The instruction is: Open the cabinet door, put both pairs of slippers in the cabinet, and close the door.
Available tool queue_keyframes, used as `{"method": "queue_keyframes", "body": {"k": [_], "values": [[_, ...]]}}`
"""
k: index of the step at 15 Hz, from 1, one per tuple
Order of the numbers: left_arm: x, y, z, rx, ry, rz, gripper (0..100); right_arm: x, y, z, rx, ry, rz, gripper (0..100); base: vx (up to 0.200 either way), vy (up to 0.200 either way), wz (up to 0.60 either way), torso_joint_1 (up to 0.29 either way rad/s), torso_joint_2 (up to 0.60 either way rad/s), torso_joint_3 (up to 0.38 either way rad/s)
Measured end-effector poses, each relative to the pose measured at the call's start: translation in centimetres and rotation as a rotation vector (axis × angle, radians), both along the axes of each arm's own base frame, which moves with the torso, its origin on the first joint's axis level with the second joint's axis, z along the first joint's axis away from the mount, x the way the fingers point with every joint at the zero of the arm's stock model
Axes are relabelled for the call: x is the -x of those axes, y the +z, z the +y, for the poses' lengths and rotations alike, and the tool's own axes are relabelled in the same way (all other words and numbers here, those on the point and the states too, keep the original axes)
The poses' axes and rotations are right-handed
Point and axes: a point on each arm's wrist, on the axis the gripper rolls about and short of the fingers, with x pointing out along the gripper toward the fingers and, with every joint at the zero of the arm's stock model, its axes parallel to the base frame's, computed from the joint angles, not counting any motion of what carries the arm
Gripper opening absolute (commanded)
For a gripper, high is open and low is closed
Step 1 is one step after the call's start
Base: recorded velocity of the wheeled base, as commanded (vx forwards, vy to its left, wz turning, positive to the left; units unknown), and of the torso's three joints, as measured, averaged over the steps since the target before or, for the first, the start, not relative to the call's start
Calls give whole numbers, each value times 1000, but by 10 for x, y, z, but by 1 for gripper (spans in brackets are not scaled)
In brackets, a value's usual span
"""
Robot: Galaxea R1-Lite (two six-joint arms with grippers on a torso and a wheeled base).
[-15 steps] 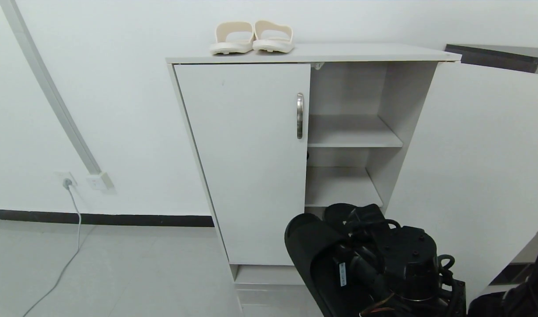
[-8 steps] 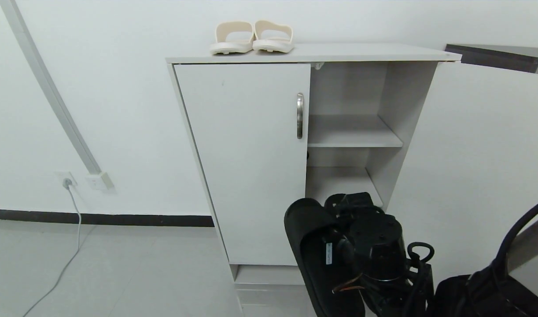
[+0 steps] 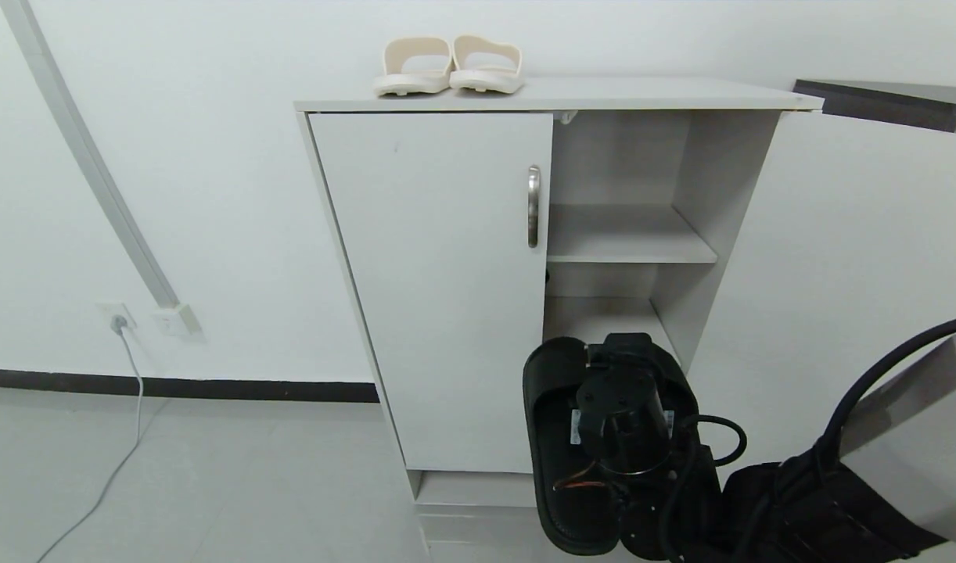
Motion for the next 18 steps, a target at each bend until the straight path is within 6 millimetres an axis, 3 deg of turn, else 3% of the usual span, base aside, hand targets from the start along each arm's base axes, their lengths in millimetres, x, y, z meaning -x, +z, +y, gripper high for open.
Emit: {"method": "queue_keyframes", "body": {"k": [3,11,18], "values": [[0,0,0,0,0,0,0,-4,-7,-2,17,-14,13,0,0,-200,0,1,2,2],[0,0,0,-2,0,-1,0,-22,-27,-4,28,-34,34,0,0,0,0,0,0,0],[0,0,0,-2,0,-1,0,-24,-33,4,-57,111,14,0,0,0,0,0,0,0]]}}
